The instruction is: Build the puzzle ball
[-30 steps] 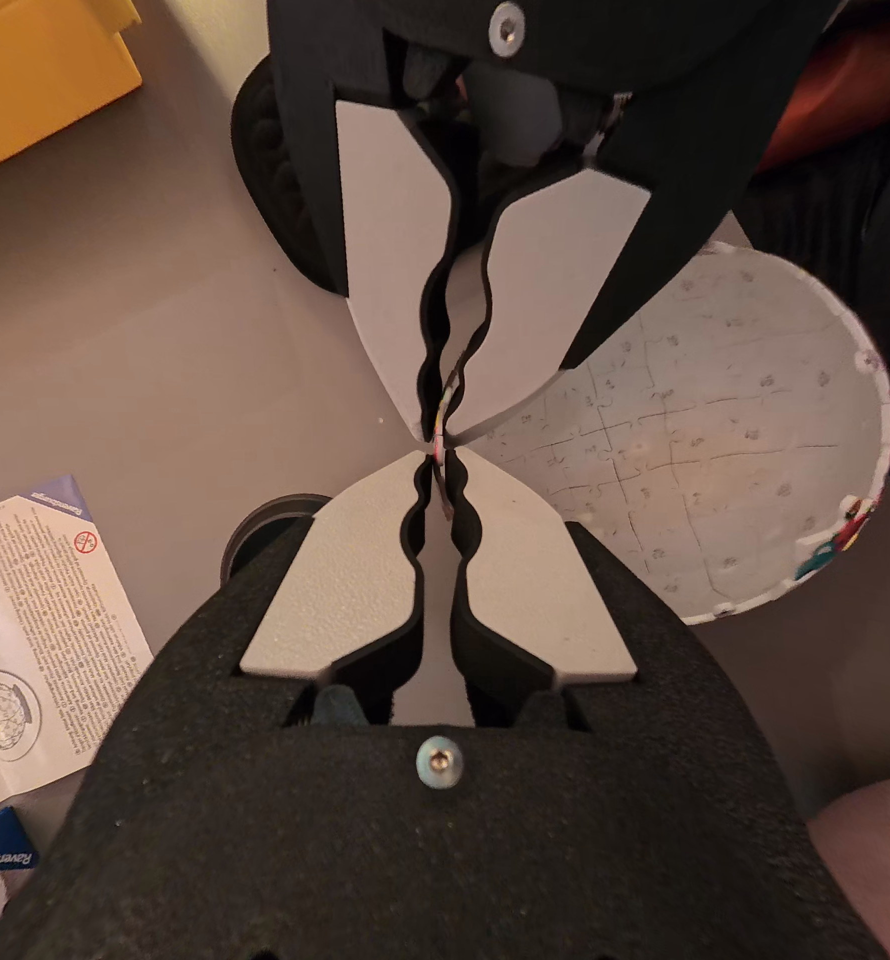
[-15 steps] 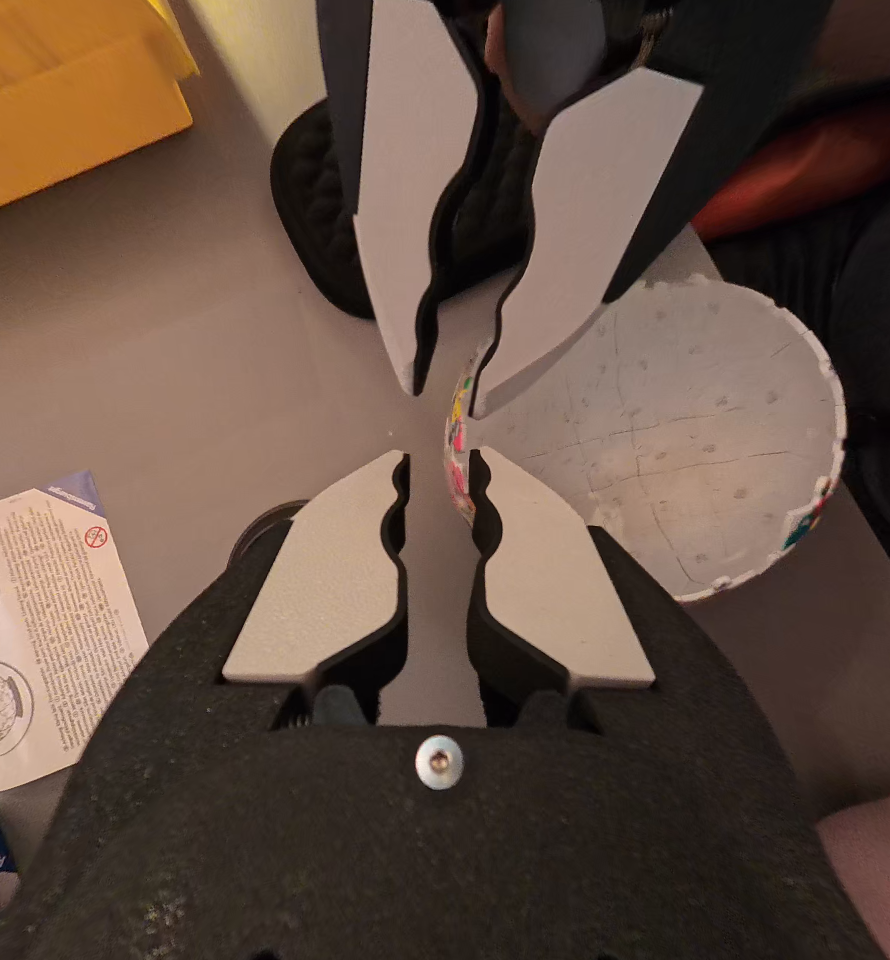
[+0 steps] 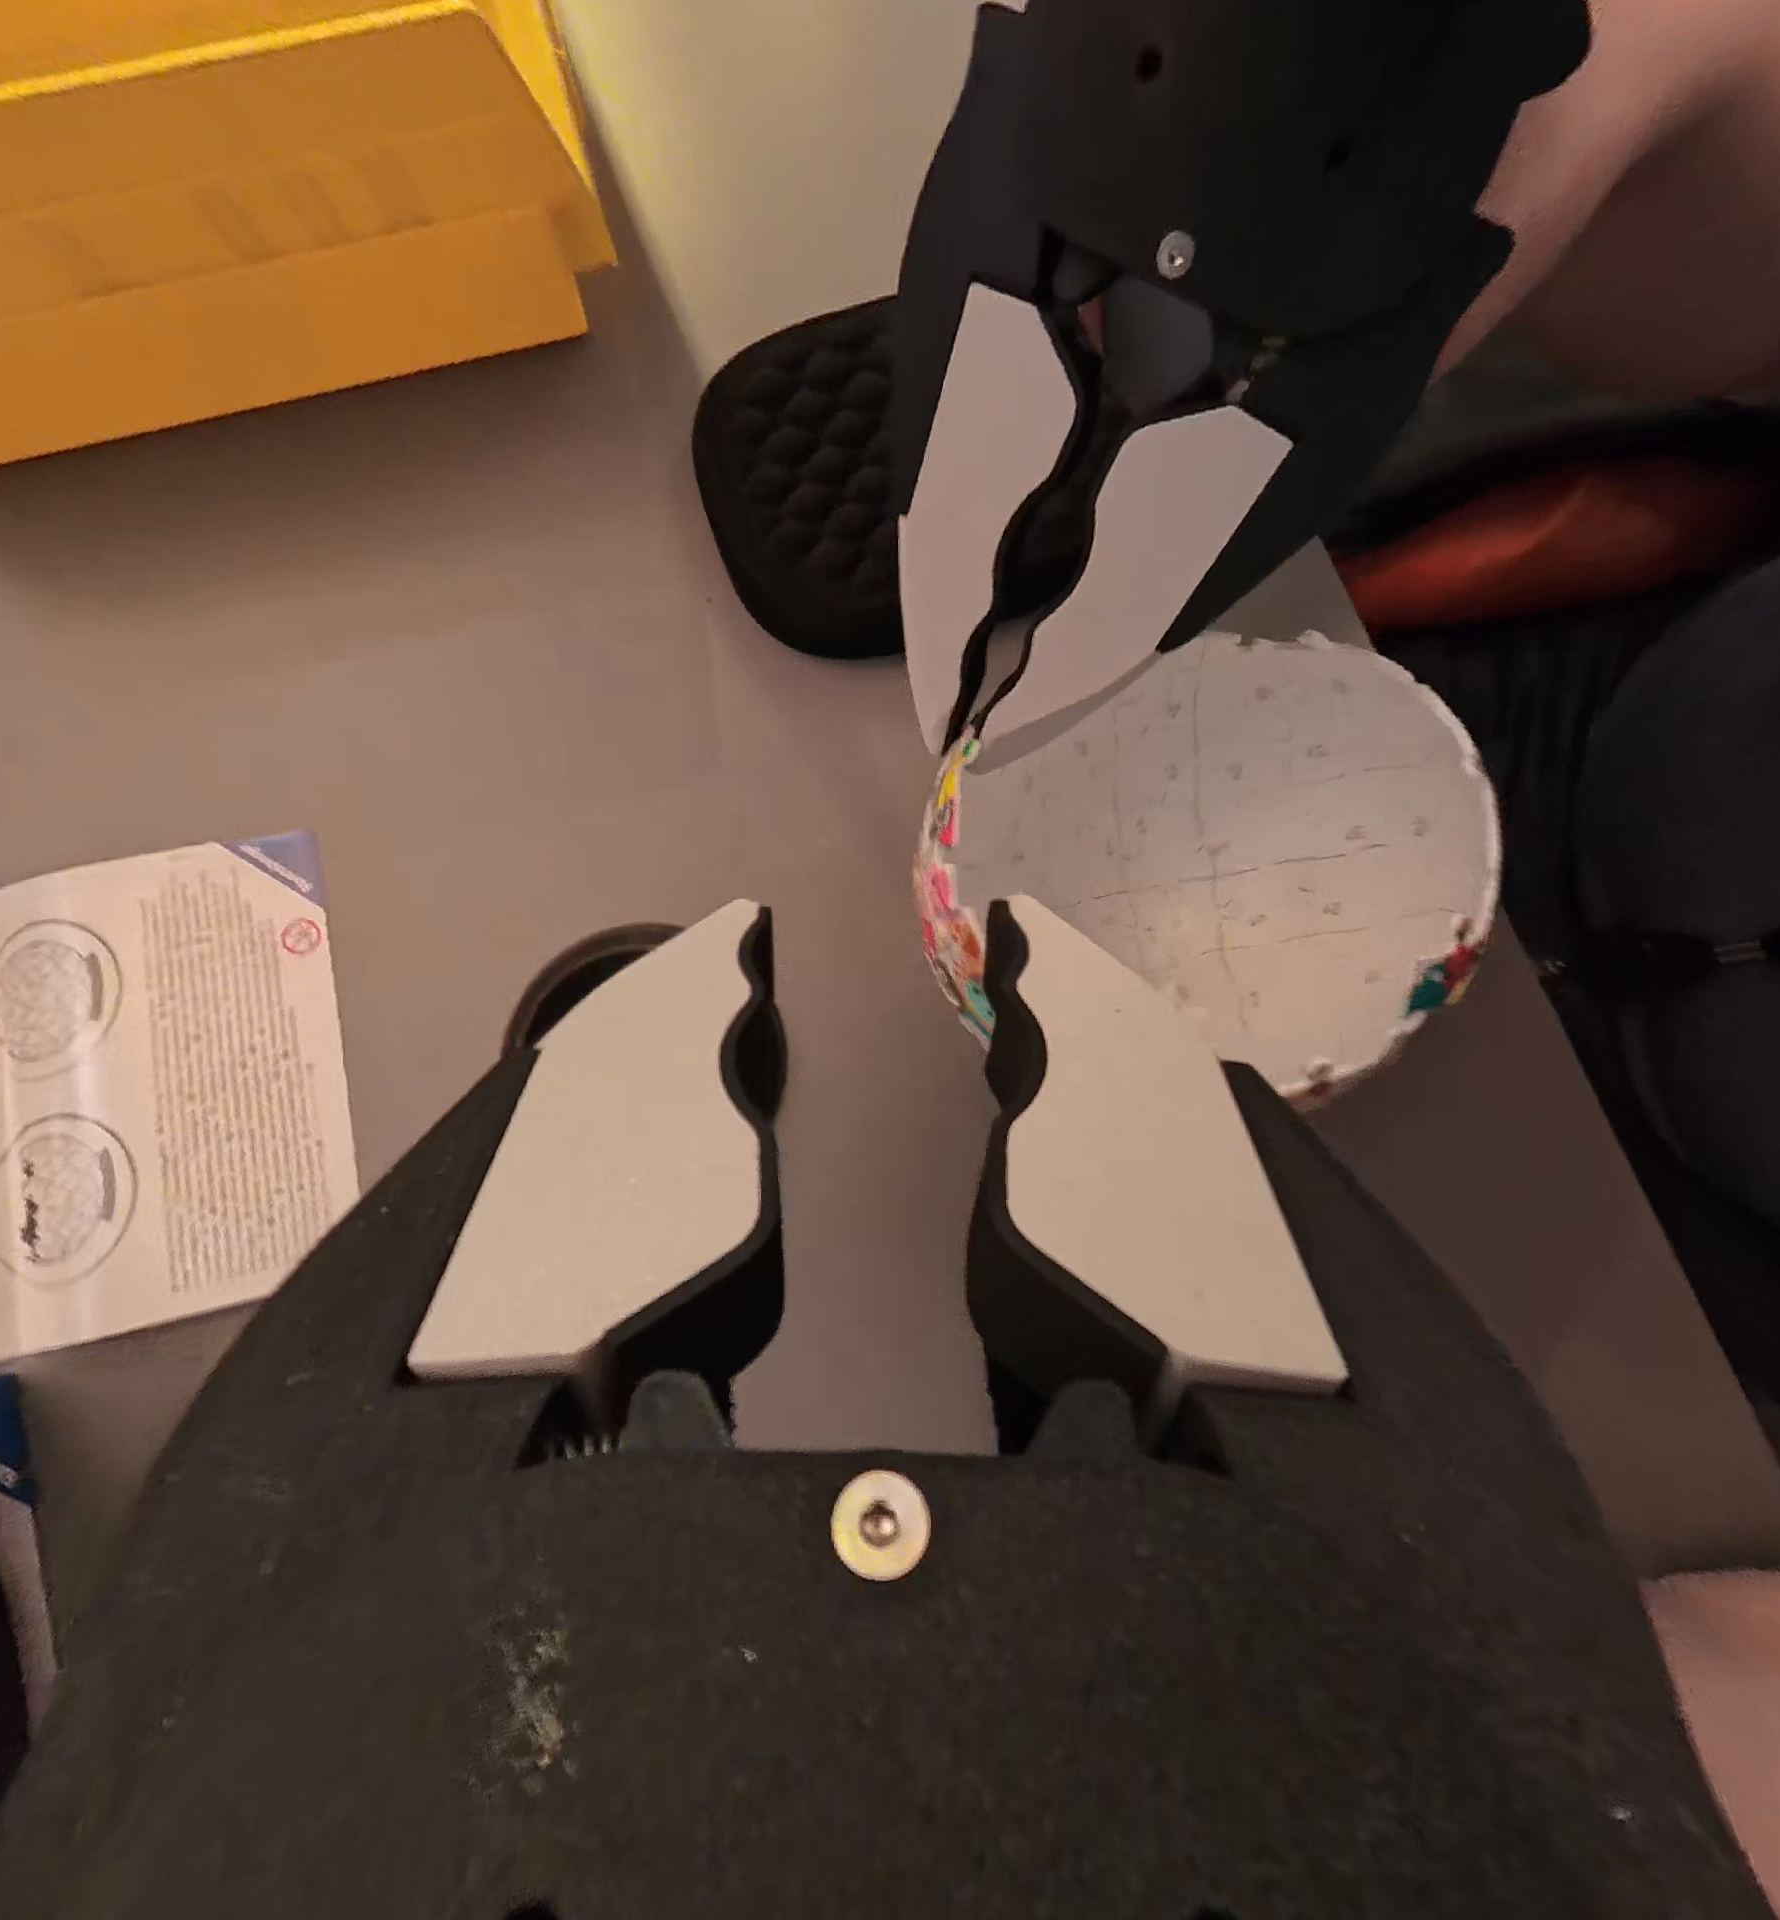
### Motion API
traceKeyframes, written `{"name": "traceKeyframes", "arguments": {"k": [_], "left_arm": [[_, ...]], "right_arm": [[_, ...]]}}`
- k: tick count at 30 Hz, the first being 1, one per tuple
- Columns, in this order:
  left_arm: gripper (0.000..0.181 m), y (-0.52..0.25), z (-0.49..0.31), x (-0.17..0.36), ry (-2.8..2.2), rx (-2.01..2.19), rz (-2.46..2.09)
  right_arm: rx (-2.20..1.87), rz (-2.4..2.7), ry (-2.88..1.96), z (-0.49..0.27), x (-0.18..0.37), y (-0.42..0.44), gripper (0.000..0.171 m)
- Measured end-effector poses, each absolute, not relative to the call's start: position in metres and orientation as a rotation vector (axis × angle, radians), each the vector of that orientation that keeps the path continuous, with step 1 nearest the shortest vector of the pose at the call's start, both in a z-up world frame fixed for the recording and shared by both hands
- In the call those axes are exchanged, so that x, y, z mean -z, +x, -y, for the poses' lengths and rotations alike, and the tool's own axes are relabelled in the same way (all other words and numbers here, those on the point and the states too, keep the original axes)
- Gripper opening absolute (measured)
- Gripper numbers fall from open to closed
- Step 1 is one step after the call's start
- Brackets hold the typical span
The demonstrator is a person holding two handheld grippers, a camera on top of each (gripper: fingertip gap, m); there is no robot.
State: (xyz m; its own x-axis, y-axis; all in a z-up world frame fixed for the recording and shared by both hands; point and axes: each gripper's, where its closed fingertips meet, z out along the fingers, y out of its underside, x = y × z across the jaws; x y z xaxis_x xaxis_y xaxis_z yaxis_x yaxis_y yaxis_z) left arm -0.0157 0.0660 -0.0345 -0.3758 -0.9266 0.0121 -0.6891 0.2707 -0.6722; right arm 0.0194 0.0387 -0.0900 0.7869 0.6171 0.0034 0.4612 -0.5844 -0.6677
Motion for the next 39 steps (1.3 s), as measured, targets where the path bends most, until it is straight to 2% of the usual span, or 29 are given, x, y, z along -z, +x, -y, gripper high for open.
{"name": "traceKeyframes", "arguments": {"k": [2, 4, 6, 8, 10, 11, 23, 28, 36, 39], "left_arm": [[0.041, -0.023, -0.065, 0.032, -1.484, 0.826, -2.162], [0.041, -0.027, -0.062, 0.032, -1.503, 0.788, -2.173], [0.041, -0.029, -0.060, 0.036, -1.523, 0.735, -2.177], [0.041, -0.031, -0.056, 0.042, -1.534, 0.669, -2.205], [0.040, -0.031, -0.055, 0.046, -1.528, 0.612, -2.217], [0.040, -0.030, -0.054, 0.046, -1.527, 0.600, -2.215], [0.032, -0.008, -0.049, 0.066, -1.514, 0.346, -2.245], [0.012, -0.009, -0.047, 0.074, -1.523, 0.304, -2.281], [0.004, -0.013, -0.054, 0.085, -1.612, 0.160, -2.270], [0.003, -0.012, -0.054, 0.088, -1.617, 0.161, -2.281]], "right_arm": [[-0.282, 0.790, -2.307, -0.037, 0.090, 0.021, 0.006], [-0.254, 0.776, -2.306, -0.038, 0.090, 0.023, 0.020], [-0.245, 0.765, -2.299, -0.040, 0.088, 0.023, 0.024], [-0.272, 0.764, -2.292, -0.040, 0.088, 0.020, 0.024], [-0.305, 0.792, -2.297, -0.037, 0.091, 0.016, 0.007], [-0.287, 0.787, -2.298, -0.038, 0.092, 0.018, 0.006], [-0.313, 0.726, -2.318, -0.031, 0.089, 0.018, 0.008], [-0.351, 0.686, -2.309, -0.032, 0.089, 0.018, 0.008], [-0.409, 0.586, -2.268, -0.033, 0.084, 0.021, 0.008], [-0.410, 0.609, -2.232, -0.035, 0.082, 0.021, 0.017]]}}
